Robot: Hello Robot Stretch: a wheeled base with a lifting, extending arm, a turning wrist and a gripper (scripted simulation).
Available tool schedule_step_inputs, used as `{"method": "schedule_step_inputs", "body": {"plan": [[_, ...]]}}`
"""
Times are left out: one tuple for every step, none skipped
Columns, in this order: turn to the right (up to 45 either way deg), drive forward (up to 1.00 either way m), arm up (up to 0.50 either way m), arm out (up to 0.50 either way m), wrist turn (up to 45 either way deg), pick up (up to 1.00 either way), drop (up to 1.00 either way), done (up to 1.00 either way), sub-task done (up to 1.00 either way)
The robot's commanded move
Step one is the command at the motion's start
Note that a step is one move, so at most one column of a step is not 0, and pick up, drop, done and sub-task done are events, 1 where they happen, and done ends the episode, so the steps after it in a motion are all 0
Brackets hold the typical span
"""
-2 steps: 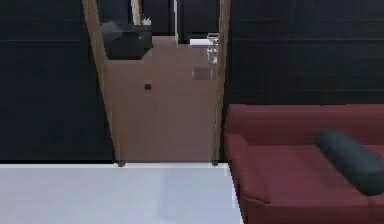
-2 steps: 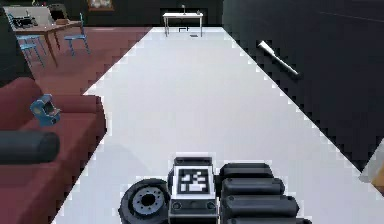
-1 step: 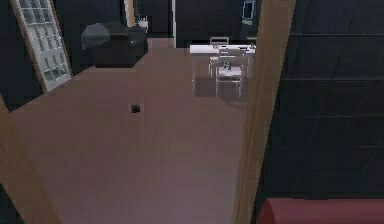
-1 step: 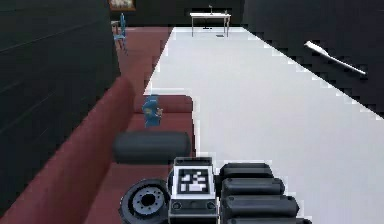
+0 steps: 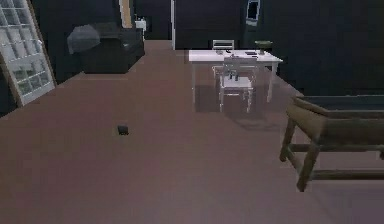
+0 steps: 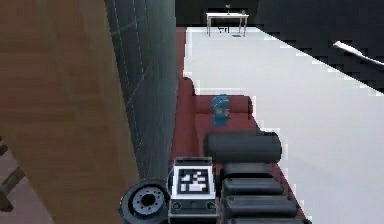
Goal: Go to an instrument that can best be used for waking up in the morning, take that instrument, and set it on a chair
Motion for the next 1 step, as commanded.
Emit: {"method": "schedule_step_inputs", "body": {"plan": [[-6.0,0.0,0.0,0.0,0.0,0.0,0.0,0.0,0.0]]}}
